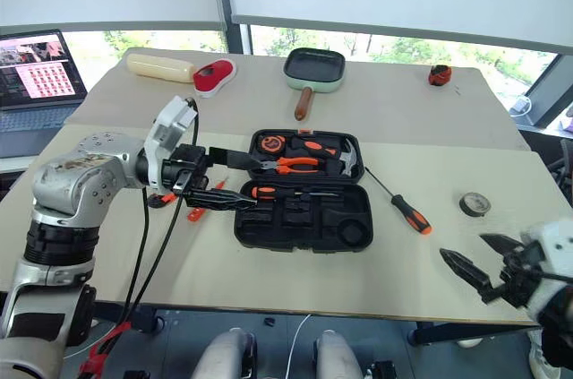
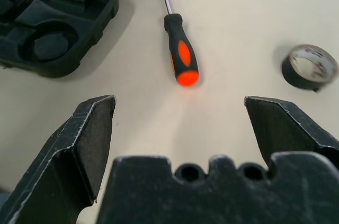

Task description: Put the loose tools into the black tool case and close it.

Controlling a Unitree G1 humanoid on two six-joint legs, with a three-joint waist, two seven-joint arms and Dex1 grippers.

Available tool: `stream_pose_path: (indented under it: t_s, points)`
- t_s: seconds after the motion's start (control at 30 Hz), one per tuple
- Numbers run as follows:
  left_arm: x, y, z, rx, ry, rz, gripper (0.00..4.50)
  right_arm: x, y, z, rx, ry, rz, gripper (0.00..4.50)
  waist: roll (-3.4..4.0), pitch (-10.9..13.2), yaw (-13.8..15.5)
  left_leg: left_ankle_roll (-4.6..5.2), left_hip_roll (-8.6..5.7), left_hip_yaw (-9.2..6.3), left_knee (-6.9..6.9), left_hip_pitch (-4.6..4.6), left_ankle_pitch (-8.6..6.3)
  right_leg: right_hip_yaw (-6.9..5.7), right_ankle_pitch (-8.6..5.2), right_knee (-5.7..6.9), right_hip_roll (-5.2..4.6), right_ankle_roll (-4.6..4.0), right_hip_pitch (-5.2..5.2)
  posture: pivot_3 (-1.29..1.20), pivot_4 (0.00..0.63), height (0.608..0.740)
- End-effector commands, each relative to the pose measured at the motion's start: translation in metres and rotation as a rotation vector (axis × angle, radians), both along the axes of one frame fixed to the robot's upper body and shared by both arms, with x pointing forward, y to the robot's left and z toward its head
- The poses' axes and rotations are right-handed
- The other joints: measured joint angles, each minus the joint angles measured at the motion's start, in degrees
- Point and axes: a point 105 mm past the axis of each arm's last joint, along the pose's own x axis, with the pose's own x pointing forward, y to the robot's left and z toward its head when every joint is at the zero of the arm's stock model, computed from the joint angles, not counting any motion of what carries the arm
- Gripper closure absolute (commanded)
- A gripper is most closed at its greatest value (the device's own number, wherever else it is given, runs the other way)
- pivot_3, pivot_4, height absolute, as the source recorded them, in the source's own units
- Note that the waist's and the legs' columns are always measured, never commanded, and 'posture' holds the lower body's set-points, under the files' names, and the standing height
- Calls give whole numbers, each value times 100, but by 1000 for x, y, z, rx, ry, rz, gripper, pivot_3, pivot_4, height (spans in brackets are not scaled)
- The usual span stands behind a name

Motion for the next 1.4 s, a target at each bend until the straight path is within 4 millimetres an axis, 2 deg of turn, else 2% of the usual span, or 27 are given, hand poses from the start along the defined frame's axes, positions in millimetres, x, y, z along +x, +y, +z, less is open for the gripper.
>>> stream_pose_path:
  t_s: [0.03, 0.2, 0.33, 0.47, 0.53, 0.63, 0.7, 0.77, 0.87, 0.97, 1.03, 1.1, 1.23, 1.4]
  points:
    - [-5, -6, 3, 9, -80, 10, 20, 36, 0, -13, -3, 0, -5, 0, -1, 2, 11, 0, -2, -2, -6, -2, 0, -1, 1, 1, 0, -7, -3, 0, 150, 740]
    - [-7, -7, 1, 21, -133, 42, 20, 74, 10, -39, 0, 26, -7, 0, 1, 5, -13, 0, -5, -1, -12, -3, 0, 7, 3, 0, 4, -9, -8, 0, 150, 740]
    - [-9, -6, 2, 18, -139, 50, 20, 85, 15, -49, 37, 39, -15, 0, 5, 7, 30, 0, -9, -2, -21, -6, 0, 5, 1, -1, 2, -9, -11, 0, 150, 740]
    - [-6, -6, 5, 15, -141, 64, 0, 90, 16, -54, 43, 31, -21, 1074, 4, 7, 29, 0, -13, -1, -19, -7, 0, 6, 2, -6, -3, -5, -7, 0, 150, 740]
    - [-5, -5, 4, 17, -143, 72, 0, 89, 16, -54, 40, 23, -25, 1800, 4, 7, 12, 0, -12, -1, -19, -4, 0, 6, 2, -5, -2, -5, -7, 0, 150, 740]
    - [0, -2, 2, 24, -146, 94, 0, 90, 5, -32, 39, -88, -101, 2774, 5, 7, -1, 0, -11, -2, -22, -4, 0, 6, 2, -4, 0, -5, -8, 0, 150, 740]
    - [1, 1, 1, 27, -158, 117, 0, 88, 2, -8, 67, -164, -136, 3464, 12, 12, 0, 0, -12, -2, -24, -5, 0, 6, 2, -5, 0, -5, -10, 0, 150, 740]
    - [2, 3, 1, 23, -160, 132, 0, 85, 3, 5, 69, -204, -134, 3479, 20, 16, 0, 0, -14, -1, -24, -8, 0, 10, 2, -4, -2, -5, -13, 0, 150, 740]
    - [0, 10, -1, 39, -151, 142, 0, 79, 41, 38, 53, -269, 124, 3479, 21, 16, -21, 0, -13, 0, -28, -4, 0, 10, 2, -5, -1, -5, -12, 0, 150, 740]
    - [-3, 19, -6, 78, -141, 135, 0, 71, 81, 50, 12, -247, 408, 3479, 22, 18, -54, 0, -5, 2, -36, 2, 1, 14, 2, -6, 6, -6, -13, 0, 150, 740]
    - [-6, 26, -10, 113, -125, 124, 0, 64, 108, 47, -49, -195, 621, 3479, 22, 19, -58, 0, -2, 3, -38, 7, 1, 14, 0, -6, 9, -8, -12, 0, 150, 740]
    - [-9, 30, -14, 145, -116, 109, 0, 62, 123, 42, -108, -161, 752, 3479, 20, 20, -32, 0, 0, 3, -41, 7, 1, 11, -1, -8, 10, -11, -12, 0, 150, 740]
    - [-12, 34, -18, 179, -128, 95, 0, 72, 139, 28, -248, -139, 913, 3479, 19, 23, 22, -1, -4, 6, -40, -2, 1, 3, -2, -14, 1, -12, -17, 0, 150, 740]
    - [-13, 33, -20, 182, -145, 97, 0, 100, 144, 14, -369, -163, 951, 3479, 6, 31, 40, -1, -6, 10, -38, -6, 1, 4, -1, -19, 0, -10, -18, 0, 150, 740]
